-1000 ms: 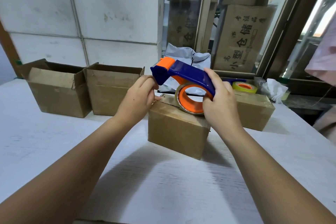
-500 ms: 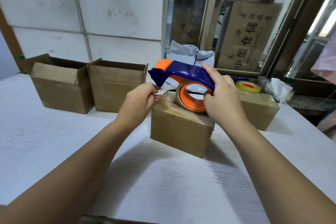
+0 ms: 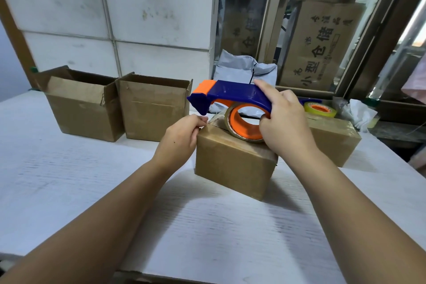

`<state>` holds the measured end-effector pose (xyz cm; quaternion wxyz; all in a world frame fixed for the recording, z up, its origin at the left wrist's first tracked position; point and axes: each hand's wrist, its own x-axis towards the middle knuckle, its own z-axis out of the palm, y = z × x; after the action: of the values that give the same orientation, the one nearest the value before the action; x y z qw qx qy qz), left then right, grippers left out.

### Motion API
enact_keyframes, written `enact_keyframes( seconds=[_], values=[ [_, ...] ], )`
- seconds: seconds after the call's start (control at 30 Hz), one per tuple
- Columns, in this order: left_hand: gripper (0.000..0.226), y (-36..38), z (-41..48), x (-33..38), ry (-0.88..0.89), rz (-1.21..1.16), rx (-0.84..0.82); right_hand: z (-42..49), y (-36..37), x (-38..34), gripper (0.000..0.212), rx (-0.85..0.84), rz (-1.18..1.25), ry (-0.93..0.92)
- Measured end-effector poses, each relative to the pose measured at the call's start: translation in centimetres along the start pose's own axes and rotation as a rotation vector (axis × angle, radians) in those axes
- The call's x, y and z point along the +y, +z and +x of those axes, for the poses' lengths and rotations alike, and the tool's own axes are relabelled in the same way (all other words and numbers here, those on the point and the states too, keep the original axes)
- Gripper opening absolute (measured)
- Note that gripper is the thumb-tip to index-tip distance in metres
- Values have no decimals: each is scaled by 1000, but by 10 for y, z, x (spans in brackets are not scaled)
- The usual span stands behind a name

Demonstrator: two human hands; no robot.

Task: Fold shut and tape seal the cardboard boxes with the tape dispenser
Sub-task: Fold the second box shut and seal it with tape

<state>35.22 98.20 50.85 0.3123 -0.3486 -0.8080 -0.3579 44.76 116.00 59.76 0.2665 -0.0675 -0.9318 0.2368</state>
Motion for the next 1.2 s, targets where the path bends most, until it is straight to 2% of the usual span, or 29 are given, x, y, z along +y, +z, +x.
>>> enact_keyframes(
  seconds=[0.47,0.7,0.83,1.0,1.2],
  values=[
    [20,1,-4,1,-63,-73,17,-1,0,-1,73,-19,-32,-5],
    [21,0,-7,10,-302,-277,3,-1,3,-1,74,-12,-33,-2],
    [18,0,-10,13,-368,-335,-5,-1,3,-1,72,5,-13,-6],
    [36,-1,-10,12,-399,-350,-24,-2,5,-1,72,23,10,-4],
    [36,0,-9,13,-416,-345,-4,-3,6,-1,71,37,37,-3]
  ],
)
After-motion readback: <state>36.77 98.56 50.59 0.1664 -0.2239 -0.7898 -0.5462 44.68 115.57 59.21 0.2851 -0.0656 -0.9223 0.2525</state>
